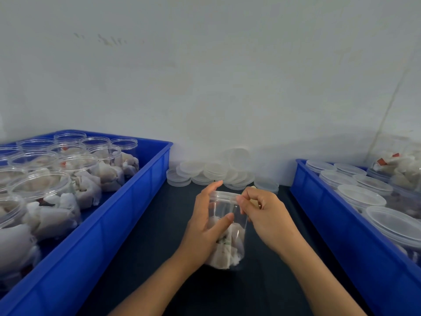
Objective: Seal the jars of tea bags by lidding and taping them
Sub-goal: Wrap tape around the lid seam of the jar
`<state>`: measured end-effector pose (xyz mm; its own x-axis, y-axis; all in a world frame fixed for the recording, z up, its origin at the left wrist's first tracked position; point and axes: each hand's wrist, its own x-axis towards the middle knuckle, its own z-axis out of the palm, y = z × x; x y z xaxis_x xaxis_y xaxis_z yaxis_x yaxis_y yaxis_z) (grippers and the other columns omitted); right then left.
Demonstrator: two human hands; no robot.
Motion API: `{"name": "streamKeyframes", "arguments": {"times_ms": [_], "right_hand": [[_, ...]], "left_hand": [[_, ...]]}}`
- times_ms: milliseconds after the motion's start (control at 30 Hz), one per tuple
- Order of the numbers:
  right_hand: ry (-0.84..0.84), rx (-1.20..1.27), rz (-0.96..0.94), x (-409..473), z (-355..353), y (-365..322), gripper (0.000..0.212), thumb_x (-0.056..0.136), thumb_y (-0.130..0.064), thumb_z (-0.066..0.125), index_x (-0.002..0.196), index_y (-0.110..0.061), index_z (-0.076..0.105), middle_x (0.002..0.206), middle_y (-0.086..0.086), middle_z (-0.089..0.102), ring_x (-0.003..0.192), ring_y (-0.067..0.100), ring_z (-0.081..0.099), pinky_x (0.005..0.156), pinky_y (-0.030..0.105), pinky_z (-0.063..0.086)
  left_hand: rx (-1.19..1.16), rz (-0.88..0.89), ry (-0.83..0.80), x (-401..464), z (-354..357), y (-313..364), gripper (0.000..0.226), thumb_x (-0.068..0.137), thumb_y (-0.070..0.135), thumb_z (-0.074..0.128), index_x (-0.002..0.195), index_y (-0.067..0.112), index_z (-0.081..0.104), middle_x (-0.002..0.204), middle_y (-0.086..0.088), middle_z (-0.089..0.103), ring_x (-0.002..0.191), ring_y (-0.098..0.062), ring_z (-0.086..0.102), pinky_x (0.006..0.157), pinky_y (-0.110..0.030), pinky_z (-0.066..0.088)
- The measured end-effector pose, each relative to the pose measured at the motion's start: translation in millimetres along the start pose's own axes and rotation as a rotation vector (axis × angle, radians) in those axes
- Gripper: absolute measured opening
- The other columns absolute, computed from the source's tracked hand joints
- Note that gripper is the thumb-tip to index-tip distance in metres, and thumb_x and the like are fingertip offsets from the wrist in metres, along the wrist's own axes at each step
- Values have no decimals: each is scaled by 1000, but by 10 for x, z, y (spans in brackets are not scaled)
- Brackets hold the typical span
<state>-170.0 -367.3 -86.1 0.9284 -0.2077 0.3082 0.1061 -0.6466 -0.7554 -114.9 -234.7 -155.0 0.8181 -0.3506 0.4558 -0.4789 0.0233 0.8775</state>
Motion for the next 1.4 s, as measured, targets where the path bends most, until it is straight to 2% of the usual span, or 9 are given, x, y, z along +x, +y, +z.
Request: {"name": "streamKeyframes", "arguments": {"times_ms": [167, 300, 433, 633, 833, 967, 1100, 1200, 1400], "right_hand": [[7, -90, 21, -11, 31, -63, 33, 98, -30, 52, 67, -20, 55, 74, -2, 57, 61, 9, 47, 57, 22, 39], [32, -156, 13, -25, 71, -99, 31, 98, -30, 51, 69, -22, 56, 78, -1, 57, 62, 10, 48, 56, 24, 38], [41, -161, 19, -28, 82, -100, 30, 99, -26, 49, 71, -20, 57, 79, 0, 57, 61, 10, 49, 55, 24, 38], [47, -121, 34, -33, 70, -116, 32, 97, -30, 53, 67, -22, 57, 82, 0, 61, 67, 13, 55, 62, 27, 46], [47, -54, 54, -40, 78, -95, 34, 97, -31, 53, 69, -14, 58, 77, 1, 61, 64, 11, 53, 61, 25, 44], [41, -9, 77, -36, 78, -66, 35, 97, -30, 53, 66, -15, 58, 63, -6, 55, 51, 3, 45, 48, 13, 38], [40, 5, 76, -29, 85, -58, 33, 97, -30, 53, 68, -15, 59, 69, 0, 60, 58, 8, 49, 53, 20, 41], [38, 23, 70, -30, 82, -59, 34, 97, -30, 54, 67, -16, 59, 68, 1, 61, 56, 7, 48, 51, 21, 40], [36, 58, 79, -5, 81, -34, 34, 97, -29, 53, 67, -13, 58, 53, -7, 51, 43, 1, 44, 47, 20, 38]], "left_hand": [[-56, -34, 38, 28, 12, 21, 56, 76, 55, 62, 126, 35, 44, 121, -8, 56, 108, -24, 62, 96, -52, 49], [-44, -28, 53, 35, 27, 19, 58, 77, 53, 63, 125, 26, 45, 117, -8, 58, 104, -25, 64, 93, -53, 50], [-40, -22, 74, 46, 45, 31, 52, 78, 58, 59, 120, 29, 47, 115, -8, 58, 100, -24, 64, 90, -53, 51], [-1, -6, 116, 59, 70, 20, 47, 80, 64, 51, 115, 33, 48, 109, -5, 59, 91, -19, 66, 85, -50, 53], [23, 2, 148, 63, 74, -13, 44, 80, 67, 47, 111, 36, 48, 106, -4, 60, 87, -16, 66, 82, -50, 54], [11, 4, 147, 81, 57, -34, 44, 78, 68, 49, 109, 37, 46, 106, -5, 61, 89, -20, 67, 83, -51, 53], [43, 16, 141, 90, 51, -47, 43, 77, 71, 50, 107, 41, 45, 105, -1, 61, 87, -13, 67, 81, -47, 55], [37, 12, 122, 94, 44, -51, 45, 77, 72, 50, 108, 40, 45, 104, 1, 62, 88, -13, 68, 81, -47, 56], [28, 21, 154, 93, 44, -27, 18, 92, 50, 39, 102, 36, 46, 98, 2, 58, 80, -15, 63, 77, -49, 54]]}}
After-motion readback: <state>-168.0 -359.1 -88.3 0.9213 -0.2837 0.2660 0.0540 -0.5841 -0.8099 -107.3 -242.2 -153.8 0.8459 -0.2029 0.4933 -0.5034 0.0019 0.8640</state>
